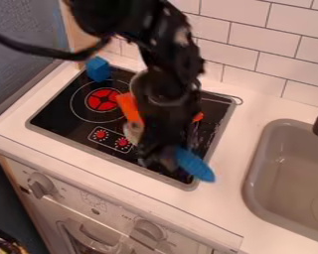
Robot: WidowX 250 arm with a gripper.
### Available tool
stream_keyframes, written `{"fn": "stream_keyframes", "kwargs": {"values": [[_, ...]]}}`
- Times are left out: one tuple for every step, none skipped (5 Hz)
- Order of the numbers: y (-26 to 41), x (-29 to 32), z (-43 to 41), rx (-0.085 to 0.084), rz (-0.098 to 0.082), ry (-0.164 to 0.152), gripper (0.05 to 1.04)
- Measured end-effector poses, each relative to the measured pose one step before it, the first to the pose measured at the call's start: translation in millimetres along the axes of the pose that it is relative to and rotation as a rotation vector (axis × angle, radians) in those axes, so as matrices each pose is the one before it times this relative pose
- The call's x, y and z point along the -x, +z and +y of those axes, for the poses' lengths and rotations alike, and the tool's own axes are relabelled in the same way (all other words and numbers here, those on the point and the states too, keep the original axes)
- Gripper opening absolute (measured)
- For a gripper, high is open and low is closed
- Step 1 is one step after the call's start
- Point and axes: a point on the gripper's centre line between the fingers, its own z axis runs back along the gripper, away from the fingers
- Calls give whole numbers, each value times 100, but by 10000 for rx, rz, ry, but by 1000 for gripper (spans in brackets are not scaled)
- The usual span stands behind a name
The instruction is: Move the blue spoon to the right side below the burner
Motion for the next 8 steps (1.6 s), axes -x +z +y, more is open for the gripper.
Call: {"fn": "stream_keyframes", "kwargs": {"values": [[-1933, 509, -394, -218, 12, 98, 378], [-1355, 120, -229, -189, -98, -24, 378], [-580, 148, -506, 39, 157, -117, 457], [62, -847, -592, -82, 243, -127, 757], [291, -171, -29, 40, -56, -137, 990], [1409, -383, -159, 266, -92, 38, 1001], [908, -53, -61, 139, 144, -46, 1000], [2248, -44, 106, 99, -70, 57, 1000]]}}
